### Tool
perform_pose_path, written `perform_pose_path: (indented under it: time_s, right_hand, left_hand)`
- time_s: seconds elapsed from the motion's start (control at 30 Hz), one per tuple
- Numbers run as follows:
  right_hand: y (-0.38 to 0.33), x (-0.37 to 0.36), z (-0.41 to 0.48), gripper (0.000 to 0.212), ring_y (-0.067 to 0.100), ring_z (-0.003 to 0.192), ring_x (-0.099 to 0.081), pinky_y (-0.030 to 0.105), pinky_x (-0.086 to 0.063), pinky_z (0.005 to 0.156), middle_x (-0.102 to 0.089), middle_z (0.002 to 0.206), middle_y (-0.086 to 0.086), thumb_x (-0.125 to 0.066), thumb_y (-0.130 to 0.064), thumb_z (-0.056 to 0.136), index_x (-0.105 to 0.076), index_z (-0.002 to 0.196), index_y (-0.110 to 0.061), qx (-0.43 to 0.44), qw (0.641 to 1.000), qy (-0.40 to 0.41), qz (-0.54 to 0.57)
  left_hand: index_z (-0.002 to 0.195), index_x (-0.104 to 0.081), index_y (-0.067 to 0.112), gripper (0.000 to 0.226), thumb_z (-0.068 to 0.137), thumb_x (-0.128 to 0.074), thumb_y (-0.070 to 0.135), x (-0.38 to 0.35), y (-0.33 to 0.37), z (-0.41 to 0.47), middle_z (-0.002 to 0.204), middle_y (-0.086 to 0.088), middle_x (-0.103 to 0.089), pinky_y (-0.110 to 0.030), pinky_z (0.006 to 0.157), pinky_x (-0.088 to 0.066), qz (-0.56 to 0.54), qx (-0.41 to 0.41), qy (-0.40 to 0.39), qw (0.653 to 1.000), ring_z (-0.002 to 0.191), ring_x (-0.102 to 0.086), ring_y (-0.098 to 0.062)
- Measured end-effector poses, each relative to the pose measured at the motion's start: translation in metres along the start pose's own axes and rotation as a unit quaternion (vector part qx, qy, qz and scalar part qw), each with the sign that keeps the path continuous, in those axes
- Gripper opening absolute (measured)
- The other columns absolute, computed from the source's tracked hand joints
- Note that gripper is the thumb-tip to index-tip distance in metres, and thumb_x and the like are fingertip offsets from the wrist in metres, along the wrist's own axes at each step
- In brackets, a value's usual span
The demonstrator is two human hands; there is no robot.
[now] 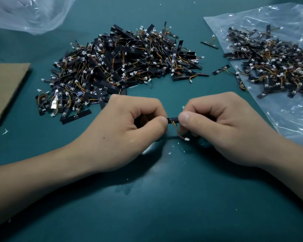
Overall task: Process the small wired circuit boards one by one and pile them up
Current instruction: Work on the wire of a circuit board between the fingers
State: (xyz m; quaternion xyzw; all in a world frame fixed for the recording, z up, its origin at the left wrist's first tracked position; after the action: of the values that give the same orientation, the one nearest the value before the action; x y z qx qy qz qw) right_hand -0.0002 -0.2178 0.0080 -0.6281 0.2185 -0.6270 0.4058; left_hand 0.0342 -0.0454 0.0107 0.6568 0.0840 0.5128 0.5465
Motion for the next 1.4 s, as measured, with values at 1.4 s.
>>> perform_pose_path:
  time_s: [1.4]
  right_hand:
    - [-0.0102, -0.002, -0.0021, 0.024, 0.016, 0.066, -0.055, 0.024, -0.042, 0.061, -0.059, 0.068, -0.005, -0.051, -0.022, 0.1, -0.06, 0.079, -0.029, 0.052, 0.997, -0.002, -0.053]
  left_hand:
    - [0.08, -0.069, 0.018, 0.02, 0.097, -0.059, 0.02, 0.0019, 0.0055, -0.0038, 0.058, -0.001, -0.055, -0.023, 0.05, -0.038, 0.005, -0.044, 0.026, 0.999, 0.052, -0.049, -0.013]
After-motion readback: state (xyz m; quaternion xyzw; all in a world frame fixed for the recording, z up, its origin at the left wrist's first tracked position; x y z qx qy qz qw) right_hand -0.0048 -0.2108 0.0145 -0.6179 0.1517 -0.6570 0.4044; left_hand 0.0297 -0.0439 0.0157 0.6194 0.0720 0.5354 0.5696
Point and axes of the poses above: each hand's wrist, its own z-axis towards the middle knuckle, its own x-axis out of the back of the hand, y = z × x, the point moved 5 cm from there along z, towards the middle knuckle
